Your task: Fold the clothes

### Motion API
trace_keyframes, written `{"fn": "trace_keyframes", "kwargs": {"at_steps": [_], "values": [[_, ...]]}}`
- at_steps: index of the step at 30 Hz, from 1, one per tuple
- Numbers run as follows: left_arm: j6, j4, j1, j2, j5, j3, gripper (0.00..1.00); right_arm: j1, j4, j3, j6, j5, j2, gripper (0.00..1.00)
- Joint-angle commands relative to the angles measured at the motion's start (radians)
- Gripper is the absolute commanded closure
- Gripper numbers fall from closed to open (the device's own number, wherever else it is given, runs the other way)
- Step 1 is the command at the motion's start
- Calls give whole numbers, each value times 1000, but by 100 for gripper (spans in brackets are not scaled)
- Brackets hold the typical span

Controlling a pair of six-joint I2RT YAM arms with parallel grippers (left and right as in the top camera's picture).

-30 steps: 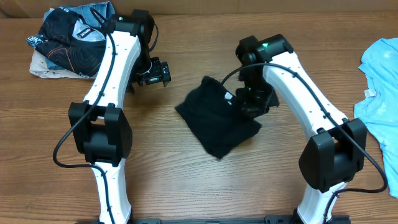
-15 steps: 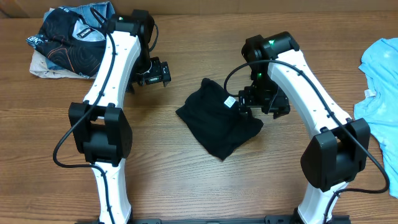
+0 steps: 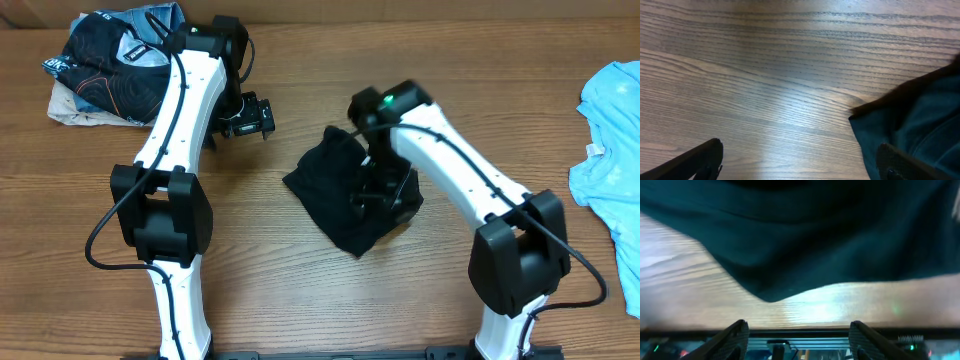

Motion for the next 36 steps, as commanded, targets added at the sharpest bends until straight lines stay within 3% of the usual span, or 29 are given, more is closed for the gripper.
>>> {"fn": "trace_keyframes", "kwargs": {"at_steps": [1,8,11,13,17,19,25,32,36], "values": [[23,-4,-6,-32,4,-2,0,4,32,-36,126,63,-20,32],[23,-6,-6,-32,4,-2,0,-9,179,-109,142,51,-20,32],[23,-7,-6,-32,3,-2,0,-19,204,-110,142,48,-20,37],[23,-10,-6,-32,3,-2,0,-29,205,-110,142,53,-20,50],[31,-11,-6,-32,3,-2,0,-60,185,-110,142,95,-20,89],[31,-11,-6,-32,3,-2,0,-75,160,-110,141,125,-20,96],[31,-8,-6,-32,3,-2,0,-96,35,-109,141,222,-20,92],[30,-5,-6,-32,4,-2,0,-97,-12,-109,87,269,-20,69],[31,-6,-6,-32,4,-2,0,-98,30,-109,111,419,-20,72]]}}
